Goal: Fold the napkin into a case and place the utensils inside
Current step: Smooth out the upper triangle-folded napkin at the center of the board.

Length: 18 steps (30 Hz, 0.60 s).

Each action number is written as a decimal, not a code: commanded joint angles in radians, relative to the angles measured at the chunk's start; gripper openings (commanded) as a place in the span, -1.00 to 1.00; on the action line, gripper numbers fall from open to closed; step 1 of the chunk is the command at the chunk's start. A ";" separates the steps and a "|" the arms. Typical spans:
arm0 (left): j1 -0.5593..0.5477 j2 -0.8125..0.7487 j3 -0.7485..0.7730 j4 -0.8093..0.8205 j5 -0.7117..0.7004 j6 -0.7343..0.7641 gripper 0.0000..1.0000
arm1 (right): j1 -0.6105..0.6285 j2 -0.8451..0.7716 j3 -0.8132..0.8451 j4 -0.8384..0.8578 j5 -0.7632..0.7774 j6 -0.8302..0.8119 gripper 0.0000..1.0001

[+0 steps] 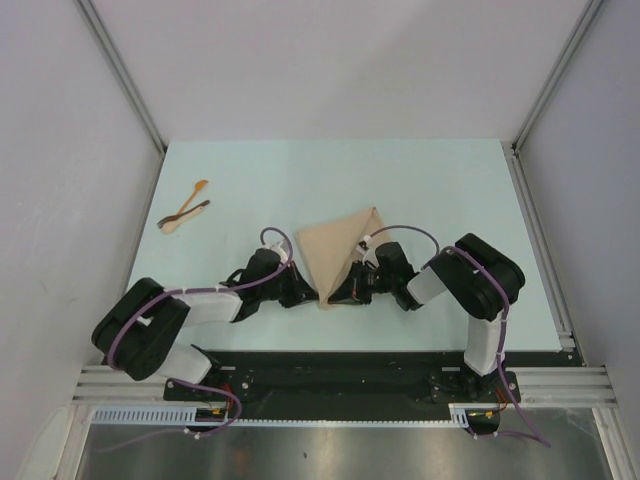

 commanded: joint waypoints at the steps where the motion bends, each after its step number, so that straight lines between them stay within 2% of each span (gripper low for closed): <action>1: -0.009 0.031 -0.040 0.103 0.049 -0.039 -1.00 | 0.025 0.035 -0.019 0.144 -0.004 0.068 -1.00; 6: -0.015 0.066 -0.052 0.122 0.045 -0.040 -1.00 | 0.038 0.083 -0.036 0.253 0.000 0.130 -1.00; 10: -0.015 0.089 -0.046 0.131 0.053 -0.033 -1.00 | 0.037 0.097 -0.045 0.278 -0.001 0.143 -1.00; 18: -0.015 -0.070 -0.054 -0.004 0.010 -0.019 -0.99 | 0.020 0.021 -0.094 0.246 0.002 0.130 -1.00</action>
